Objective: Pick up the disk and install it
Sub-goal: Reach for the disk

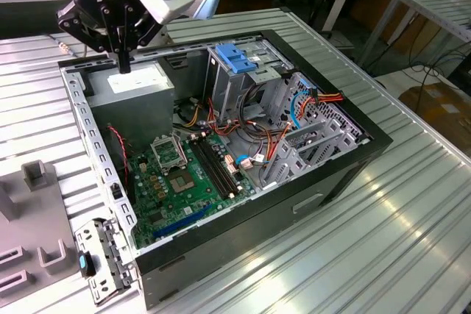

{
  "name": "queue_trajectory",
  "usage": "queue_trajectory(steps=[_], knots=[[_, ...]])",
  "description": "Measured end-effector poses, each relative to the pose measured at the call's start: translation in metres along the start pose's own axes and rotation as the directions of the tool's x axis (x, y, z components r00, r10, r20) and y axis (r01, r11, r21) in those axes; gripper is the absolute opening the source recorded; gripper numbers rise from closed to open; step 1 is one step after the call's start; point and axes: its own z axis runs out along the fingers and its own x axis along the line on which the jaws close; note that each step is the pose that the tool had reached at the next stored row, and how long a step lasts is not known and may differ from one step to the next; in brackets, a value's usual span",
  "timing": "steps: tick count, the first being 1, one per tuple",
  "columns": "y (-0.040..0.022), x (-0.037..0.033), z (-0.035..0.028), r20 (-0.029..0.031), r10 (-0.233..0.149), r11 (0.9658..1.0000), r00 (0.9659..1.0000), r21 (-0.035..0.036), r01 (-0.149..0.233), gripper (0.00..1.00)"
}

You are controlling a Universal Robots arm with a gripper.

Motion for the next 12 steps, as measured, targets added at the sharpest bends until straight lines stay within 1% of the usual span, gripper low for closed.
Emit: queue_trajectory(steps=[12], knots=[[-0.0003,0.0042,-0.0001,-0.0001,0.0,1.0,1.0,0.0,0.0,0.11]])
